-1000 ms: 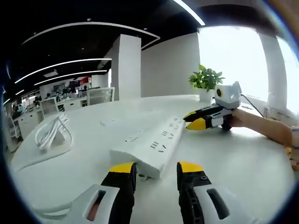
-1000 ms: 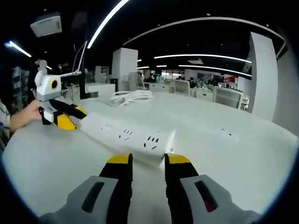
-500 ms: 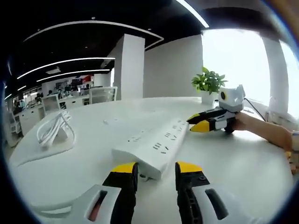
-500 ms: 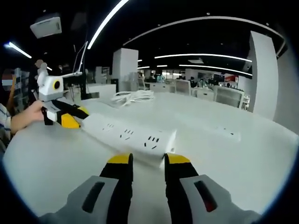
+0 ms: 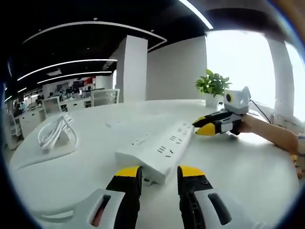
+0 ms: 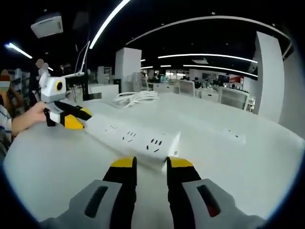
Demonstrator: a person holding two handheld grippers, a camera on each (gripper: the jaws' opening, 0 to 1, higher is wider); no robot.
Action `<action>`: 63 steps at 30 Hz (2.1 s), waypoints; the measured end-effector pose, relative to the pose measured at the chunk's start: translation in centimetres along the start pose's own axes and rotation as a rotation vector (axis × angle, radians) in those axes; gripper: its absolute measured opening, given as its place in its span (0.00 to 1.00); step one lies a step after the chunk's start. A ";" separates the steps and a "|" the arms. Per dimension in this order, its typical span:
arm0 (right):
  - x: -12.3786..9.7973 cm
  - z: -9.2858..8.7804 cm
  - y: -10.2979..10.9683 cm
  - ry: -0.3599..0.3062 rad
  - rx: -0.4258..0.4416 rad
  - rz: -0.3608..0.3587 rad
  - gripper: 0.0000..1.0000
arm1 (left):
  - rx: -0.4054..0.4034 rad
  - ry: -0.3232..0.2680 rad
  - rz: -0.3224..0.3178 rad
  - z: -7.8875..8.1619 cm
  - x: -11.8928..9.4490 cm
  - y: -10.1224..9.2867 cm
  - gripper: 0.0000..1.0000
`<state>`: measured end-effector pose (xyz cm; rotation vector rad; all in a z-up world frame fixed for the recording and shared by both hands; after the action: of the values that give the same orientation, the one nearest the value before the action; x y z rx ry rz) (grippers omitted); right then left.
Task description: Straighten the power strip on the desk, plug the charger into it
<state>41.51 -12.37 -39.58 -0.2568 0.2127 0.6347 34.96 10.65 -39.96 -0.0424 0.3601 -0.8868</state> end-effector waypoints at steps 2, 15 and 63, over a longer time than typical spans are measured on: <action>-0.1 0.0 0.0 0.002 0.000 0.003 0.24 | -0.016 -0.007 -0.008 0.0 -0.1 0.1 0.29; -0.5 0.0 0.3 0.014 -0.008 0.017 0.24 | -0.015 -0.005 -0.013 0.0 -0.2 0.0 0.27; -1.9 0.3 1.0 0.059 -0.024 0.068 0.24 | 0.004 0.039 -0.029 -0.6 -1.2 -0.8 0.27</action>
<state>39.41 -12.59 -38.97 -0.2926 0.2713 0.6980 33.47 11.16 -40.00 -0.0272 0.3948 -0.9176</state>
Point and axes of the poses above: the point that each gripper's makers call its tool centre point, and the gripper's own axes: x roughly forward along the fingers, y roughly to its left, z roughly out of its top, the point moved 5 cm from there along -x, roughly backward along the fingers, and after that the axes turned 15 degrees about -z, right-handed, at the moved point
